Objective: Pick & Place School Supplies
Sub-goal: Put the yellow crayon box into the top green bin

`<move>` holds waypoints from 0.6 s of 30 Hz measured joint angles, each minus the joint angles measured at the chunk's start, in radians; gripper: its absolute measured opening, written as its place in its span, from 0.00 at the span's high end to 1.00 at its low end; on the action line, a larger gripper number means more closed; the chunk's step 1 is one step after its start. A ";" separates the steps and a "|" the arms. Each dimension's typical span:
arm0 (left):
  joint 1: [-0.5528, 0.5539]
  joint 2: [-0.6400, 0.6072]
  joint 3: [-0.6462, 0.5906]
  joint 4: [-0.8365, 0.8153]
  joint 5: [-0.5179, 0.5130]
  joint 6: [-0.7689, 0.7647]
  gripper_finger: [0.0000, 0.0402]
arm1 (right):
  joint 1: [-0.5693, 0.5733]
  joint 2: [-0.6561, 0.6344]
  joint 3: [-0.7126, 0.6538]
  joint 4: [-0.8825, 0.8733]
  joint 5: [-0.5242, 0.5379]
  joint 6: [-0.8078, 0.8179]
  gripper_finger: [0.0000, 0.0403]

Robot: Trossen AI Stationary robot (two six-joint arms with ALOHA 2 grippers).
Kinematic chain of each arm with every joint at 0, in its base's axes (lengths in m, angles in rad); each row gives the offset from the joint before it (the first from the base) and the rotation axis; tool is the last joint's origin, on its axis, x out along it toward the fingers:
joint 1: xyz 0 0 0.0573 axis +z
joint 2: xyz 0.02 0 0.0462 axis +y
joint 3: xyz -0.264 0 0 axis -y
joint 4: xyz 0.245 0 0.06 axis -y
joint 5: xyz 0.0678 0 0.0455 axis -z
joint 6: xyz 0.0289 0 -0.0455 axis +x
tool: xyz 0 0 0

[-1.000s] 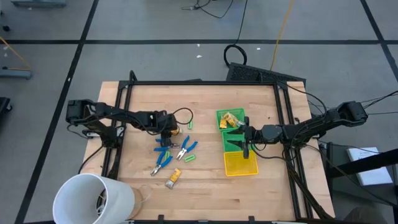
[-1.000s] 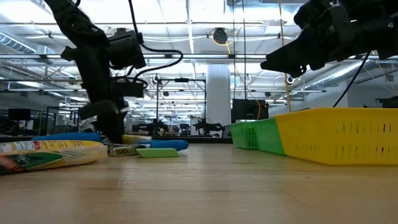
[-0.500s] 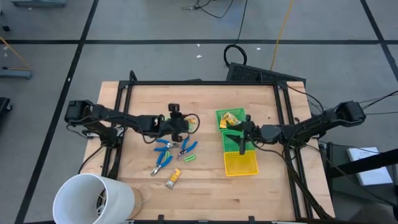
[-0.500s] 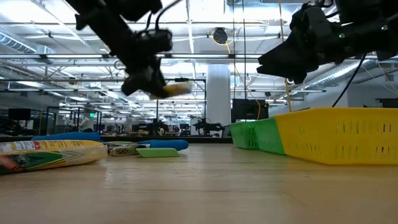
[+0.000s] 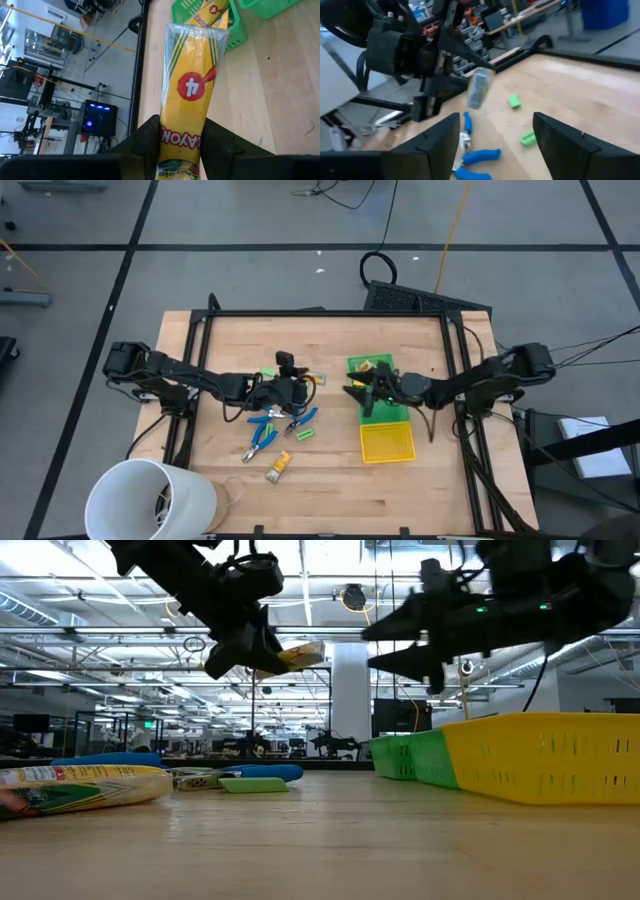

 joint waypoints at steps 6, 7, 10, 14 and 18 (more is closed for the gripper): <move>-0.001 0.000 0.000 0.000 0.000 0.024 0.68 | -0.038 0.140 0.144 0.001 -0.061 0.031 0.36; -0.003 0.000 0.000 0.000 0.000 0.029 0.68 | -0.042 0.159 0.164 0.000 -0.067 0.031 0.36; -0.004 0.000 0.000 0.000 0.000 0.039 0.69 | -0.056 0.209 0.225 0.000 -0.091 0.039 0.37; -0.005 0.000 0.000 0.005 0.001 0.039 0.70 | -0.072 0.268 0.291 -0.001 -0.133 0.071 0.38; -0.003 0.000 0.000 0.010 0.002 0.042 0.69 | -0.079 0.303 0.337 -0.023 -0.166 0.083 0.41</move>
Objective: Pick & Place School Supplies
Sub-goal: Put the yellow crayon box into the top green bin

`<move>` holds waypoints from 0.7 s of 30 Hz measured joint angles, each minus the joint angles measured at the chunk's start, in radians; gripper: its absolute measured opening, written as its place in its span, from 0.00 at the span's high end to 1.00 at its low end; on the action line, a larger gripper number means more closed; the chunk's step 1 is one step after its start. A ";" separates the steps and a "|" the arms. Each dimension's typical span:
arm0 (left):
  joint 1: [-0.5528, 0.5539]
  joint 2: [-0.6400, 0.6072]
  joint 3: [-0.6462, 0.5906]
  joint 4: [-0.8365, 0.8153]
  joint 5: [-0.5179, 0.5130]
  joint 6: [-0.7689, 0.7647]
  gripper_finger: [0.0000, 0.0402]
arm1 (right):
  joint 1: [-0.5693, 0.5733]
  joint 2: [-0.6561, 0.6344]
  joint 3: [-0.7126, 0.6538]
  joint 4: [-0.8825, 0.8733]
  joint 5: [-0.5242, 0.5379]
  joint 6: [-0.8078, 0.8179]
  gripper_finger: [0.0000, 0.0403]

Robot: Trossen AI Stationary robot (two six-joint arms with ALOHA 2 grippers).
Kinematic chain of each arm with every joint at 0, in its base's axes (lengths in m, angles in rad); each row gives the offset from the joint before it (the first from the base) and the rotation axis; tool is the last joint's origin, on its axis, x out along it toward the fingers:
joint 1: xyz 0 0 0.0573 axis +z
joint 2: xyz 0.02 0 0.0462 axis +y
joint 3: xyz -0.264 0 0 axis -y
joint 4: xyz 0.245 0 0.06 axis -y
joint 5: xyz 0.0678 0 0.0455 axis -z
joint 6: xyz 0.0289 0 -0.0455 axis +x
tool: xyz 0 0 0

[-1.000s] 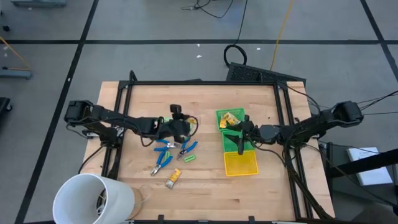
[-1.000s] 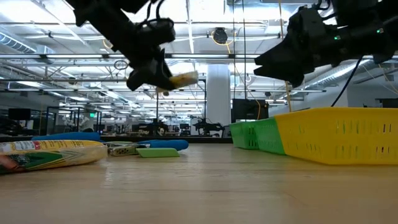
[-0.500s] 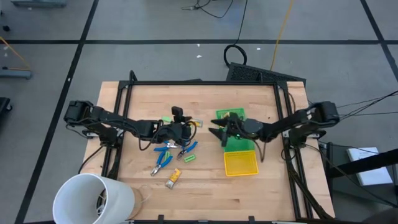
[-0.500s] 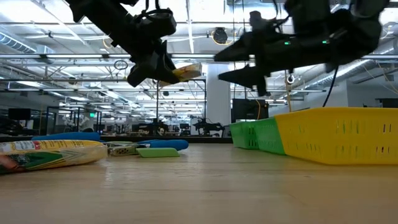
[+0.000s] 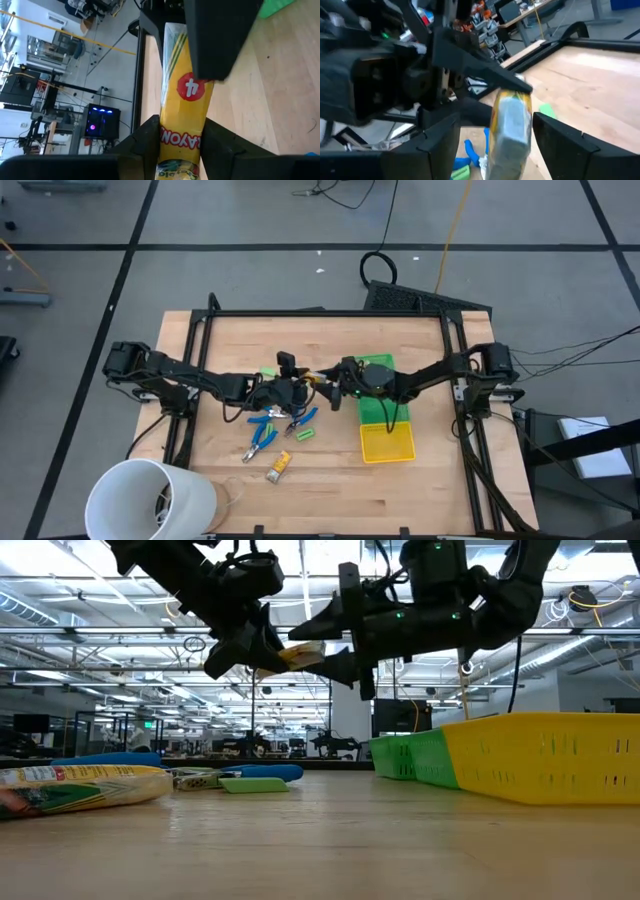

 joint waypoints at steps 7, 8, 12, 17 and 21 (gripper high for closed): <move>0.000 0.000 0.000 0.002 0.004 0.001 0.69 | 0.000 0.001 0.007 -0.023 0.003 -0.002 0.48; 0.000 0.000 0.000 0.003 0.006 0.001 0.69 | 0.000 0.002 0.007 -0.025 0.003 -0.001 0.50; 0.000 0.000 0.000 0.006 0.010 -0.001 0.69 | 0.000 0.002 0.007 -0.029 0.003 -0.001 0.58; 0.000 -0.001 0.000 0.005 0.011 -0.011 0.67 | 0.000 0.002 0.007 -0.030 0.005 -0.004 0.69; 0.000 -0.001 0.000 0.004 0.054 -0.106 0.64 | 0.001 0.002 0.007 -0.034 0.003 -0.039 0.77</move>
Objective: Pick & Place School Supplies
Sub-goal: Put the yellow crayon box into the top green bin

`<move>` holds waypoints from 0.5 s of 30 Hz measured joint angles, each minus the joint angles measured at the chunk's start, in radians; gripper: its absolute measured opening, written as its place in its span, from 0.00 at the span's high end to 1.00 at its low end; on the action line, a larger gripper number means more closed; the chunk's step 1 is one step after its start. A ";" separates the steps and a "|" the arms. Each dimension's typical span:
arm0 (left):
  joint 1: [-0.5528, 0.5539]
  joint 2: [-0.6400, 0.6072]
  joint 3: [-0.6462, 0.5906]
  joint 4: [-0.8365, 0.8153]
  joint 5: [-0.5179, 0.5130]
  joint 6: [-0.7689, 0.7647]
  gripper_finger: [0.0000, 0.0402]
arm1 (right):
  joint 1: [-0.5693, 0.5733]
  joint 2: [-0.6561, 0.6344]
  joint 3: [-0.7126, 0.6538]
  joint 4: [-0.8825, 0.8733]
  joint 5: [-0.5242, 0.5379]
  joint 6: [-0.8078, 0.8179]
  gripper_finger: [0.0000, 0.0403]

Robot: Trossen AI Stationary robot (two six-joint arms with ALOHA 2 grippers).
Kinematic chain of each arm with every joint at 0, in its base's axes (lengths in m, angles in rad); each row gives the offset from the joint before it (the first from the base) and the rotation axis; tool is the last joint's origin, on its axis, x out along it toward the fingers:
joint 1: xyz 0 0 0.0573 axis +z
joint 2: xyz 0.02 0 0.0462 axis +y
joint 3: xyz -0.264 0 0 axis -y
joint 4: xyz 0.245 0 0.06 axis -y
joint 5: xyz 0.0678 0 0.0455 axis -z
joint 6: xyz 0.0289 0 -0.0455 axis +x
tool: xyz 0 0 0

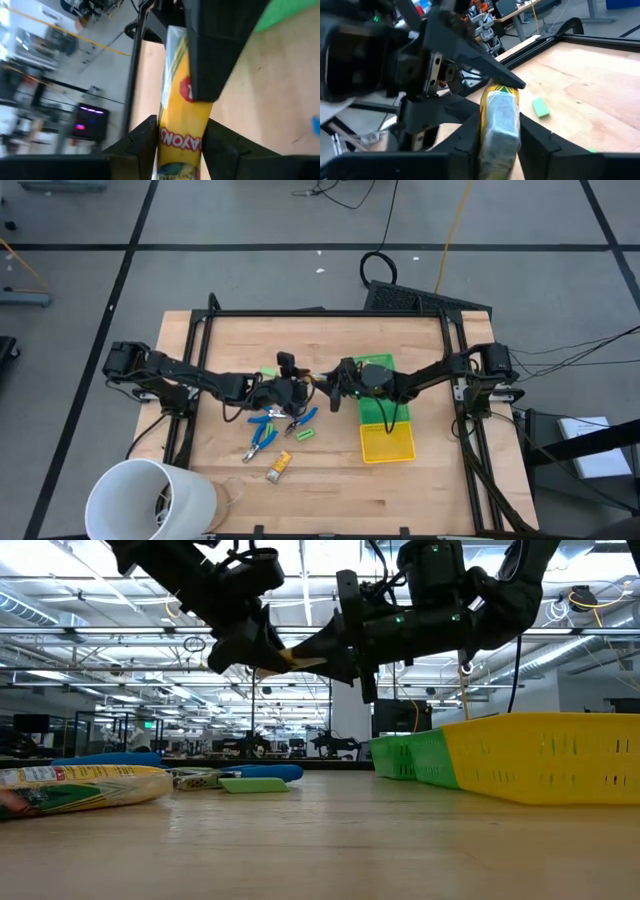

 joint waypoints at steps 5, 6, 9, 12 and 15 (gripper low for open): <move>0.001 -0.001 0.000 -0.001 0.123 -0.221 0.53 | 0.001 0.000 -0.002 -0.007 -0.022 -0.066 0.82; 0.001 -0.001 0.000 0.002 0.133 -0.247 0.50 | 0.000 -0.003 -0.002 -0.009 -0.030 -0.078 0.82; 0.000 -0.014 0.002 0.004 0.146 -0.297 0.42 | -0.012 -0.013 -0.002 -0.025 -0.054 -0.099 0.81; -0.001 -0.038 0.002 -0.003 0.172 -0.316 0.34 | -0.026 -0.017 -0.001 -0.036 -0.093 -0.099 0.81; -0.002 -0.068 0.001 -0.009 0.178 -0.318 0.29 | -0.034 -0.027 -0.001 -0.041 -0.166 -0.090 0.82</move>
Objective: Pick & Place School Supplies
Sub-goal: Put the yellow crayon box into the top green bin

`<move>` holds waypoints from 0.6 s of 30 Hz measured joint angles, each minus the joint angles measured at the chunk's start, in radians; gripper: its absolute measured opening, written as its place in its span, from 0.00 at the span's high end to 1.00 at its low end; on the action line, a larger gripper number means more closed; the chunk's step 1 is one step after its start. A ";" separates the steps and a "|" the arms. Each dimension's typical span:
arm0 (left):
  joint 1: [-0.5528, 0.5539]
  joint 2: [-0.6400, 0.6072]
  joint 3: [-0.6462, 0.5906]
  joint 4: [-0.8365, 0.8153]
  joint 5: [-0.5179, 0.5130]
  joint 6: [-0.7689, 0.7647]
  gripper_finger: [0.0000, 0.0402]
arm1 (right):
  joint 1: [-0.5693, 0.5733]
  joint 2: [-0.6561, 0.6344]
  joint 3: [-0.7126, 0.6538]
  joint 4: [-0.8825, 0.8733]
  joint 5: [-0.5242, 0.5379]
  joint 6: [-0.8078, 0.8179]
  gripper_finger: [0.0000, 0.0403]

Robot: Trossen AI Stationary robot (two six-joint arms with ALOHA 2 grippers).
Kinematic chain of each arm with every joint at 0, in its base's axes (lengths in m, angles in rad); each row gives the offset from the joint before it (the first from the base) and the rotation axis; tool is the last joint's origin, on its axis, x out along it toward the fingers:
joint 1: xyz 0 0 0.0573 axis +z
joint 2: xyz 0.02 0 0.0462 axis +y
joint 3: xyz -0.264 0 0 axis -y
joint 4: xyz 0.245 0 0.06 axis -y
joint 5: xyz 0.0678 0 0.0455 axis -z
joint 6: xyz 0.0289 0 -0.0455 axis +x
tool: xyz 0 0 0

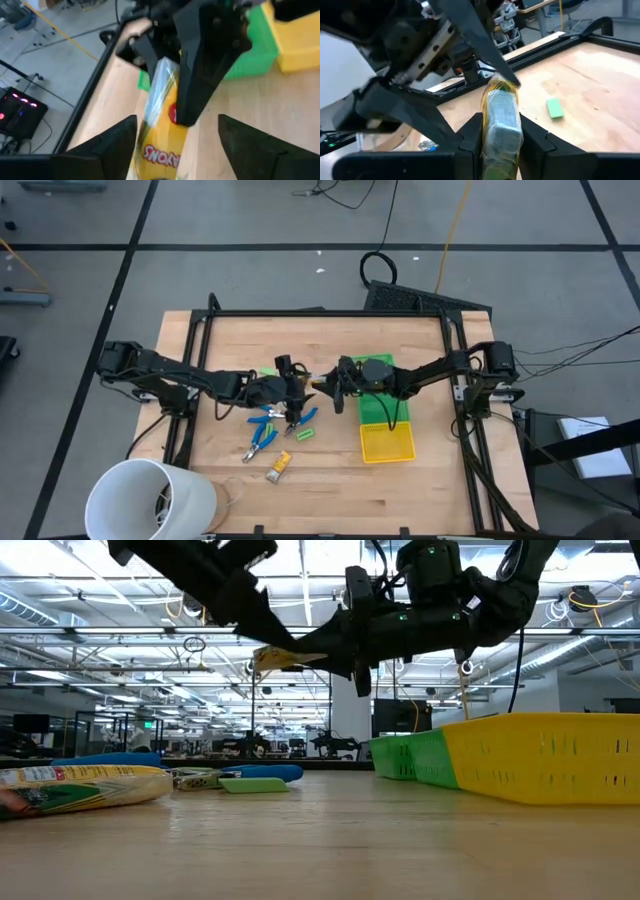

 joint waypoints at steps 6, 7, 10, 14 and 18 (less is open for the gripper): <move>0.004 -0.063 0.000 -0.021 0.113 -0.048 0.22 | 0.001 -0.073 -0.018 -0.083 -0.010 -0.032 0.82; 0.005 -0.080 0.000 -0.027 0.160 -0.034 0.22 | -0.003 -0.097 -0.026 -0.117 -0.003 -0.042 0.82; 0.016 -0.124 -0.001 -0.061 0.304 0.017 0.21 | -0.005 -0.182 -0.052 -0.244 0.038 -0.072 0.82; 0.061 -0.199 -0.023 -0.038 0.404 0.020 0.22 | 0.006 -0.330 -0.097 -0.413 0.128 -0.115 0.82; 0.113 -0.264 -0.105 0.038 0.434 -0.003 0.23 | 0.036 -0.472 -0.166 -0.596 0.297 -0.125 0.82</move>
